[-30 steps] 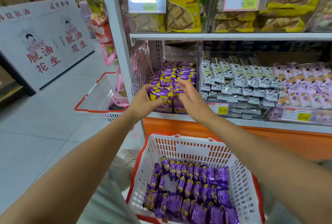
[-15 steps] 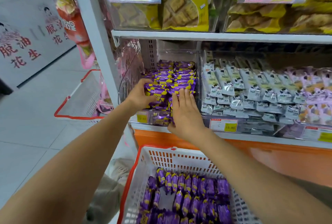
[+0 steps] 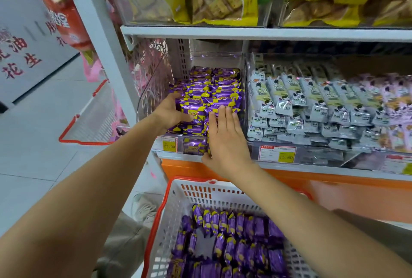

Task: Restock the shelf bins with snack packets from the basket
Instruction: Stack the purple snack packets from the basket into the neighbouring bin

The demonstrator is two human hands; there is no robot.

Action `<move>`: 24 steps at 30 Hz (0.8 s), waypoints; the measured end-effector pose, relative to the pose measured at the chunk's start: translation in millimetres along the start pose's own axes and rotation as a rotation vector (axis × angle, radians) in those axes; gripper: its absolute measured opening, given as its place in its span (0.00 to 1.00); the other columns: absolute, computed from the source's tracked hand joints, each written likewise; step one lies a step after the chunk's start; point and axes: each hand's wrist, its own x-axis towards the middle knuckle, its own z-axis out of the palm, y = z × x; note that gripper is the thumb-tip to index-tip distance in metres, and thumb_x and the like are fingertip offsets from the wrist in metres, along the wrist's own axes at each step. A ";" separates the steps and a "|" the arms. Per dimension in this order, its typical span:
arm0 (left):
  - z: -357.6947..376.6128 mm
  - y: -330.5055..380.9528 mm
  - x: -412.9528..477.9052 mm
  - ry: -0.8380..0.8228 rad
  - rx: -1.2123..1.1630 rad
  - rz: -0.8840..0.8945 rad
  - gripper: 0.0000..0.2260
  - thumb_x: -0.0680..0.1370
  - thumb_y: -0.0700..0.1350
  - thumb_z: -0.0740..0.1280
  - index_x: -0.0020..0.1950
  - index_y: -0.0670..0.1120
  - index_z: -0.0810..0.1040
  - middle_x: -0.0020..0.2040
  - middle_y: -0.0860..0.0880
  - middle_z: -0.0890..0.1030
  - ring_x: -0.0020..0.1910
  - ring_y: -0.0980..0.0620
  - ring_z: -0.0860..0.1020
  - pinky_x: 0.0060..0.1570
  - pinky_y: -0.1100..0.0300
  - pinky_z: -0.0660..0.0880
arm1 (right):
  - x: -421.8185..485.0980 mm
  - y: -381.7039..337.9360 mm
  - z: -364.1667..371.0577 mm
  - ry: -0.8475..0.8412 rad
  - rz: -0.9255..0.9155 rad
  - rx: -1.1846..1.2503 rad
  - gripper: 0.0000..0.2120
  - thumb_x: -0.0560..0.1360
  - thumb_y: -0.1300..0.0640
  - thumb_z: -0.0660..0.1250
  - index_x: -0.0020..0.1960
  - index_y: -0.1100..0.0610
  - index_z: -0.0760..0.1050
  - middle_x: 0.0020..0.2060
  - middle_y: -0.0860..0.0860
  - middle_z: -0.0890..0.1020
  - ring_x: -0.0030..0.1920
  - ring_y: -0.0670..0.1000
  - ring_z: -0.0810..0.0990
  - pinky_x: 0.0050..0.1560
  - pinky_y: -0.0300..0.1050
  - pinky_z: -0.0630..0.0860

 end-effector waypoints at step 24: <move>44.2 -44.9 -143.6 0.467 0.126 0.644 0.11 0.74 0.41 0.59 0.54 0.45 0.76 0.44 0.49 0.74 0.39 0.52 0.73 0.42 0.58 0.68 | -99.4 27.0 38.2 0.136 -0.460 0.343 0.16 0.73 0.60 0.58 0.56 0.58 0.79 0.57 0.55 0.79 0.55 0.57 0.79 0.51 0.49 0.76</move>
